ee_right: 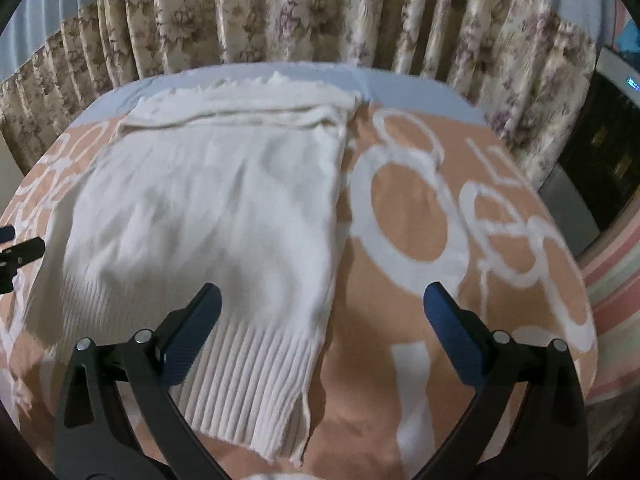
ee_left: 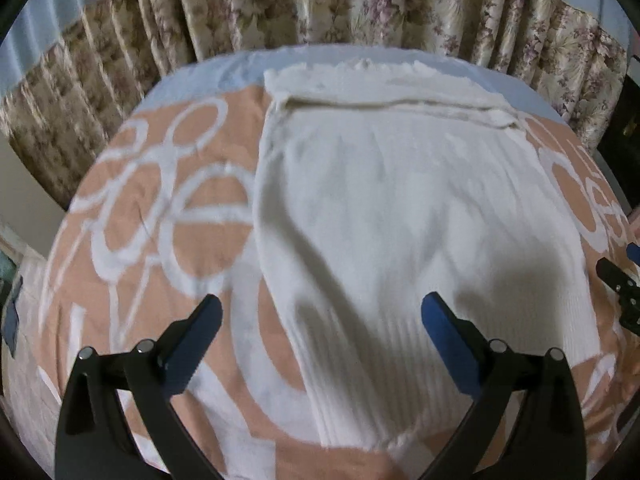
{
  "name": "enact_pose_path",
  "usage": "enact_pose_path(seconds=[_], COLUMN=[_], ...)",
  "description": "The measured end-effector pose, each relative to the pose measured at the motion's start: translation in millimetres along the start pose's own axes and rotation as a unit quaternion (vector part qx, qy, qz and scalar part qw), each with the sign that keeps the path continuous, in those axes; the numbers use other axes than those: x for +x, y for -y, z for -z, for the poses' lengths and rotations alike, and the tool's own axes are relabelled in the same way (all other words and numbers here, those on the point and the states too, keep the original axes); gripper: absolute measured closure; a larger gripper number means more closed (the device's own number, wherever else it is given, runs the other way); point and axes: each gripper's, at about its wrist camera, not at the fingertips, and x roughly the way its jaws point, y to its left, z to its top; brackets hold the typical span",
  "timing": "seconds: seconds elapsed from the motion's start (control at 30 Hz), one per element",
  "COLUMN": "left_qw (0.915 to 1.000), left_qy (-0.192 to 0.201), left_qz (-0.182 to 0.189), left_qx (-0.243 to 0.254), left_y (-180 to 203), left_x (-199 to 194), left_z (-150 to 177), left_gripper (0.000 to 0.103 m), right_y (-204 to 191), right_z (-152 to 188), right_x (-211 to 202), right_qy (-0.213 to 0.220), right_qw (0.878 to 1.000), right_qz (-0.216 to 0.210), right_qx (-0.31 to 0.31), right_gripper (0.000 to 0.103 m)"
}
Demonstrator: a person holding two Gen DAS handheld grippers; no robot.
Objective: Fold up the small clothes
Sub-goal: 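Move both open grippers toward the ribbed hem of the sweater, then grasp the ribbed hem with the left gripper while the right gripper grasps the hem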
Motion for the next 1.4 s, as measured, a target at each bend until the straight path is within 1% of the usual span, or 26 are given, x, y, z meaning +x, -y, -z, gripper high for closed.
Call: enact_pose_path(seconds=[0.07,0.17,0.27,0.33,0.43,0.53,0.57,0.6,0.63,0.67,0.7,0.77,0.8,0.87,0.93,1.03,1.1,1.17,1.23,1.3,1.33,1.37,1.4], left_qw=[0.9999,0.9996,0.9993,0.9988,0.9982,0.9974,0.9967,0.9959,0.9949,0.9933,0.9921,0.9915,0.9913,0.9921,0.9932,0.9933,0.9935,0.9933,0.9937,0.9941,0.9942,0.9942,0.9942], left_qy=[-0.014,-0.024,-0.030,-0.042,-0.052,-0.061,-0.066,-0.070,-0.076,-0.083,-0.087,-0.089,-0.089,-0.085,-0.079,-0.070,-0.068,-0.066,-0.064,-0.063,-0.063,-0.063,-0.062], left_qz=[0.008,0.016,0.017,0.023,0.029,0.035,0.041,0.048,0.057,0.069,0.078,0.088,0.092,0.090,0.086,0.091,0.091,0.094,0.090,0.086,0.084,0.083,0.082], left_qx=[-0.003,0.001,0.009,0.009,0.000,-0.016,-0.024,-0.029,-0.034,-0.041,-0.045,-0.036,-0.030,-0.018,-0.008,-0.005,0.000,0.007,0.016,0.022,0.024,0.026,0.030], left_y=[-3,-3,0,1,-2,-11,-14,-16,-18,-20,-20,-15,-12,-6,-4,-5,-3,0,3,6,8,8,9], left_x=[1,0,-1,1,1,2,4,6,7,9,11,11,11,10,8,7,8,9,9,9,10,10,10], left_z=[7,18,25,29,36,44,46,46,47,48,48,46,45,41,37,29,24,21,20,21,21,21,22], left_gripper=[0.003,0.003,0.003,0.003,0.003,0.003,0.005,0.009,0.020,0.035,0.042,0.063,0.068,0.083,0.089,0.090,0.090,0.090,0.090,0.090,0.090,0.090,0.090], right_y=[2,3,2,3,2,4,5,7,8,9,9,10,10,11,11,11,11,10,11,12,11,9,6], right_z=[4,12,17,18,19,23,24,25,25,25,25,25,25,24,25,30,34,39,45,46,46,45,44], right_x=[-1,-4,-3,0,5,3,3,3,3,4,5,5,5,5,5,6,11,13,14,14,14,14,15], right_qy=[-0.001,-0.003,-0.005,-0.018,-0.037,-0.032,-0.032,-0.033,-0.035,-0.040,-0.042,-0.044,-0.046,-0.051,-0.058,-0.073,-0.096,-0.114,-0.125,-0.130,-0.131,-0.135,-0.141], right_qw=[1.000,0.999,0.999,0.998,0.998,0.998,0.998,0.998,0.998,0.997,0.997,0.997,0.997,0.996,0.995,0.993,0.989,0.985,0.984,0.983,0.982,0.980,0.978], right_qz=[-0.019,-0.046,-0.050,-0.059,-0.059,-0.054,-0.053,-0.058,-0.061,-0.065,-0.066,-0.064,-0.066,-0.074,-0.079,-0.094,-0.116,-0.126,-0.124,-0.132,-0.136,-0.147,-0.153], right_qx=[-0.005,-0.003,-0.002,-0.001,-0.005,-0.007,-0.004,0.000,0.003,0.006,0.007,0.005,0.004,0.003,0.001,-0.002,-0.002,-0.001,-0.002,0.003,0.005,0.005,0.003], right_gripper=[0.003,0.003,0.003,0.003,0.003,0.003,0.003,0.004,0.004,0.005,0.006,0.007,0.007,0.012,0.013,0.016,0.029,0.035,0.036,0.037,0.041,0.049,0.060])
